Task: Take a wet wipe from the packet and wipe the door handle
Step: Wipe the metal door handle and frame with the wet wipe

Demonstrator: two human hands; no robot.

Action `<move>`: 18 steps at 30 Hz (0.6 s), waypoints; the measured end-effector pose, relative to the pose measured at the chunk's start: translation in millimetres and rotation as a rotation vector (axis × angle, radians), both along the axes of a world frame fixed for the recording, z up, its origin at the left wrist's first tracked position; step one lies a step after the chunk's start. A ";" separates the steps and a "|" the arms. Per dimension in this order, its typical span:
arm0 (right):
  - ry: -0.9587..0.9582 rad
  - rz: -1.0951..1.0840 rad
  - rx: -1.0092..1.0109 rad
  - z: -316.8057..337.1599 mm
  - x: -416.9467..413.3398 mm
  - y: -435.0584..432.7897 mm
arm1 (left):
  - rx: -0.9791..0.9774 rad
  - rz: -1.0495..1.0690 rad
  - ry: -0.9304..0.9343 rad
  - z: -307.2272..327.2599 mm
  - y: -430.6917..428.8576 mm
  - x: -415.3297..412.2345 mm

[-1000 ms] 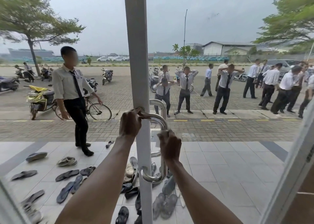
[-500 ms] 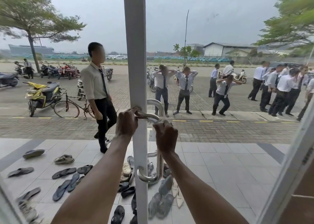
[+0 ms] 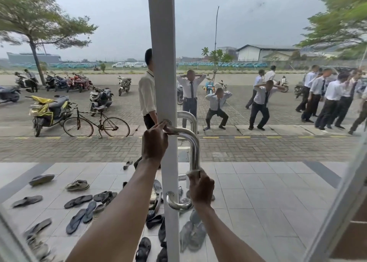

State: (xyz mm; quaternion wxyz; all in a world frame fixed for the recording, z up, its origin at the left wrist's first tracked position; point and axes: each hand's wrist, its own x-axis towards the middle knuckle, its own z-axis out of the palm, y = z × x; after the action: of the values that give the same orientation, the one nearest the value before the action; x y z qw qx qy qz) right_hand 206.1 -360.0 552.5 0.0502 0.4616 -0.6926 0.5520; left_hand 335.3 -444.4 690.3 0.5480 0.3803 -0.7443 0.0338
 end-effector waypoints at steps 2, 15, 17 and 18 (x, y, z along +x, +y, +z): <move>-0.045 0.000 0.095 5.3 -2.7 1.1 | 0.002 0.001 -0.005 0.2 0.3 -0.7; -0.001 -0.013 -0.127 35.4 -0.6 -4.8 | 0.006 -0.024 0.064 -16.4 -6.0 -3.9; 0.004 -0.014 -0.111 10.4 3.8 -1.9 | 0.007 -0.026 0.099 -21.5 -7.8 -6.2; -0.005 -0.014 -0.103 -1.5 5.6 -1.2 | 0.003 -0.026 0.111 -23.9 -8.7 -7.6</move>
State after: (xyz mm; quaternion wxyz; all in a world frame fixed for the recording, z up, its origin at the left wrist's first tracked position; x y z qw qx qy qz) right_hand 211.7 -361.2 551.0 0.0760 0.4523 -0.6665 0.5877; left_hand 327.7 -453.1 666.4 0.5883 0.3729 -0.7175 0.0045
